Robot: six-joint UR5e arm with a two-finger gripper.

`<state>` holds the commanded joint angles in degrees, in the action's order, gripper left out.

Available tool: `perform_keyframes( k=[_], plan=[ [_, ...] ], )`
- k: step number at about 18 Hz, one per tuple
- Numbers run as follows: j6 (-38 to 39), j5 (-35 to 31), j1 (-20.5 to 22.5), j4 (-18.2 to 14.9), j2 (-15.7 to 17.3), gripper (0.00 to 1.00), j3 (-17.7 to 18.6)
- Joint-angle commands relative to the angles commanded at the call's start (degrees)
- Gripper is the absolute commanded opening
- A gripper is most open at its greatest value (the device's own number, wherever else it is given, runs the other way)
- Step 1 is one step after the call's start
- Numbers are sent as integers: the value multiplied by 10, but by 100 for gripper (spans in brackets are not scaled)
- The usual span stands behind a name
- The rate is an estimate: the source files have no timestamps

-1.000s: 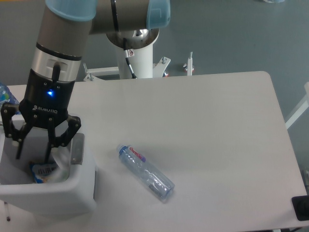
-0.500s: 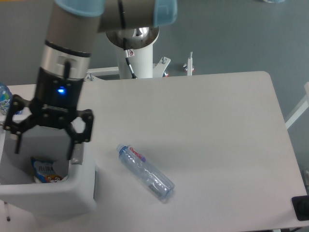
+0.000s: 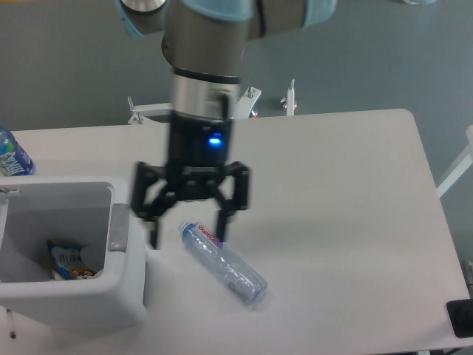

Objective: Place the trash in the trash can
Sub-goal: 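Move the open gripper over to the clear water bottle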

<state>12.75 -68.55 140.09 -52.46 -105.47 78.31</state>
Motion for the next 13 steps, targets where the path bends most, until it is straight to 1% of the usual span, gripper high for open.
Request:
perform_keyframes(
  k=[2, 3, 4, 8, 10, 13],
  plan=[
    [-27, 0, 18, -25, -5, 100, 9],
    [-47, -2, 24, -28, -12, 100, 11],
    [-61, -10, 28, -30, -22, 100, 13],
    [-68, -100, 28, -30, -80, 100, 14],
    [-68, -112, 28, -27, -110, 100, 13],
    [-67, -113, 28, -26, -138, 100, 18]
  ],
)
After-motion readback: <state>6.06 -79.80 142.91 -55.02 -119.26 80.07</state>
